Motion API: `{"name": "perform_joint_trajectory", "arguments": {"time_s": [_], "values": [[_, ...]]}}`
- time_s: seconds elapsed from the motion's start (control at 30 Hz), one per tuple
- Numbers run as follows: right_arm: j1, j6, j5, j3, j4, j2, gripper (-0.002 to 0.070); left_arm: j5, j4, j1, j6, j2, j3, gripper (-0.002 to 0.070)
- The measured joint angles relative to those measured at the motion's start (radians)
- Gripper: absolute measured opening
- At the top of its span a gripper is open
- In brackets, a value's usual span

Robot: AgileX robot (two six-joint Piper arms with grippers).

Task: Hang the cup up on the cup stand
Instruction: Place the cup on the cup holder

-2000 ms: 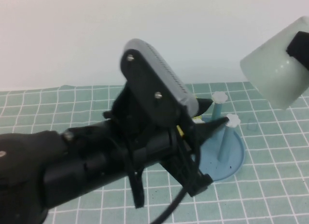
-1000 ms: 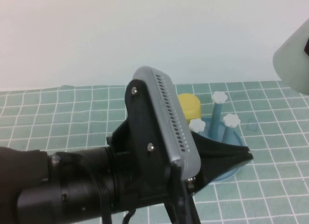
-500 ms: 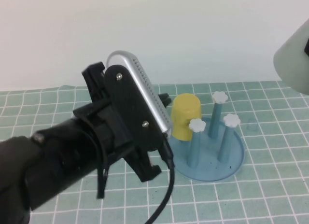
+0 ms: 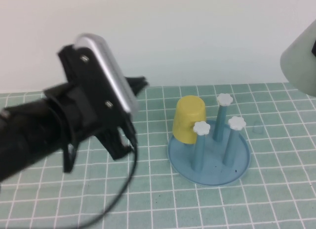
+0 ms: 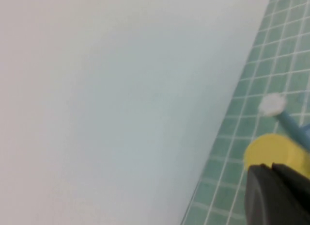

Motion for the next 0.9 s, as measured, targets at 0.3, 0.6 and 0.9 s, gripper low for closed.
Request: {"name": "perform_joint_trajectory", "arguments": {"time_s": [0.3, 0.6, 0.9], "values": [[0.000, -0.033, 0.048, 0.000, 0.018, 0.064, 0.0519, 0.032, 0.023, 0.231, -0.102, 0.000, 0.000, 0.0000], [0.000, 0.007, -0.046, -0.048, 0.009, 0.316, 0.0519, 0.339, 0.290, 0.373, -0.335, 0.000, 0.077, 0.0000], [0.000, 0.114, -0.092, -0.215, -0.081, 0.551, 0.0519, 0.377, 0.425, 0.377, -0.479, 0.000, 0.087, 0.0000]]}}
